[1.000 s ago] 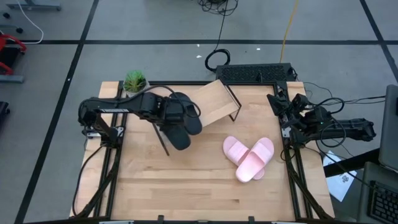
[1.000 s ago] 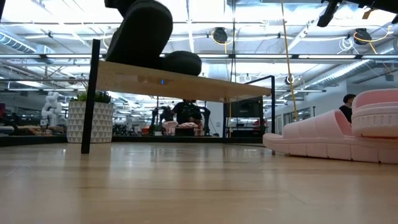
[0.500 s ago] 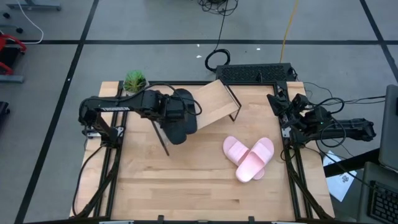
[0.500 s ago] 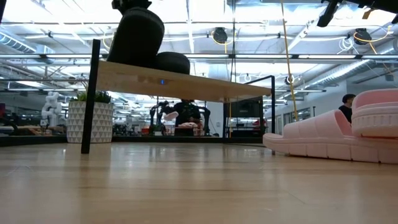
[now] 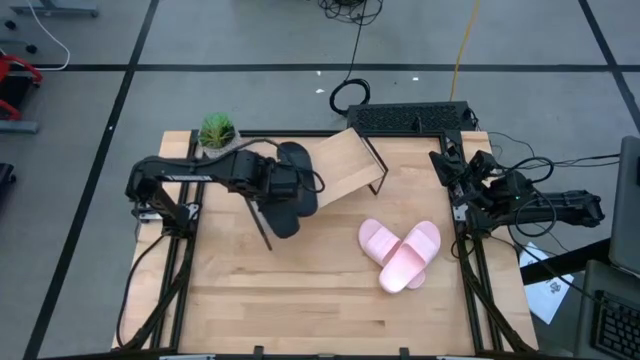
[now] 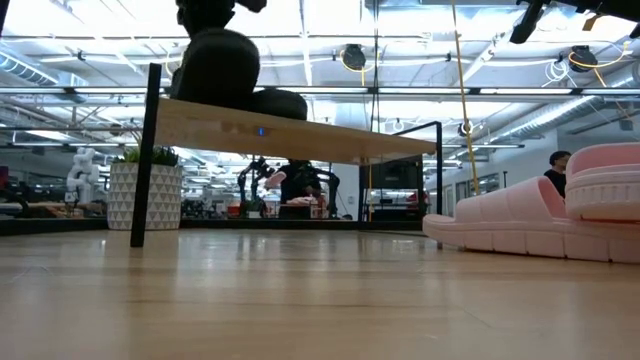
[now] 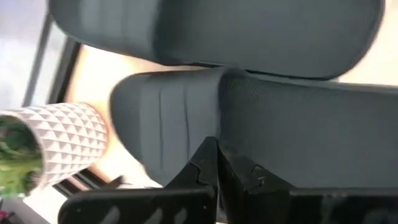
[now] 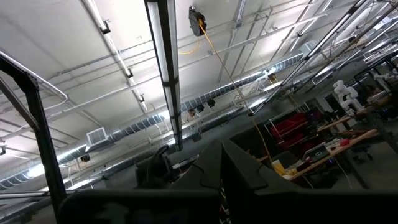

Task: Pick and place slides into the shelf
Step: Put the black slide on the shelf, then adjust the black slide on the shelf

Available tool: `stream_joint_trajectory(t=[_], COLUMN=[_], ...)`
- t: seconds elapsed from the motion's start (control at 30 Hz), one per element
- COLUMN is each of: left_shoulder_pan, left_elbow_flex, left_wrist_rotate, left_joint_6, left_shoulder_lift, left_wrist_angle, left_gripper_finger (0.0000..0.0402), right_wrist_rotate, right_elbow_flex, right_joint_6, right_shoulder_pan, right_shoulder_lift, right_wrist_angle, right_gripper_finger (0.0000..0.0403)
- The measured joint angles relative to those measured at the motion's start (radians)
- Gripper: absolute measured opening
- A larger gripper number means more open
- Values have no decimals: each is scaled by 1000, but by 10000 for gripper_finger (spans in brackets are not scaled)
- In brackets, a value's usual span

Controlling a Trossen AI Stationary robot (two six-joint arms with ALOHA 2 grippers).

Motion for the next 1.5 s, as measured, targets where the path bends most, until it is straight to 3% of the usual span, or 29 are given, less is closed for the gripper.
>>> stream_joint_trajectory(t=[1.1,1.2,1.3,1.5], left_shoulder_pan=[-22,-22,-22,-20], left_elbow_flex=[-11,31,117,350], left_wrist_rotate=[21,27,10,-127], left_joint_6=[-138,-145,-142,-104], left_shoulder_lift=[-51,-53,-57,-69], left_wrist_angle=[-4,-5,-2,-2], left_gripper_finger=[0,0,1,0], right_wrist_rotate=[0,-5,-75,-197], right_elbow_flex=[0,0,0,53], right_joint_6=[27,26,27,21], right_shoulder_pan=[0,0,0,0], right_shoulder_lift=[0,1,16,149], right_wrist_angle=[-1,-12,-33,-34], right_gripper_finger=[0,0,0,0])
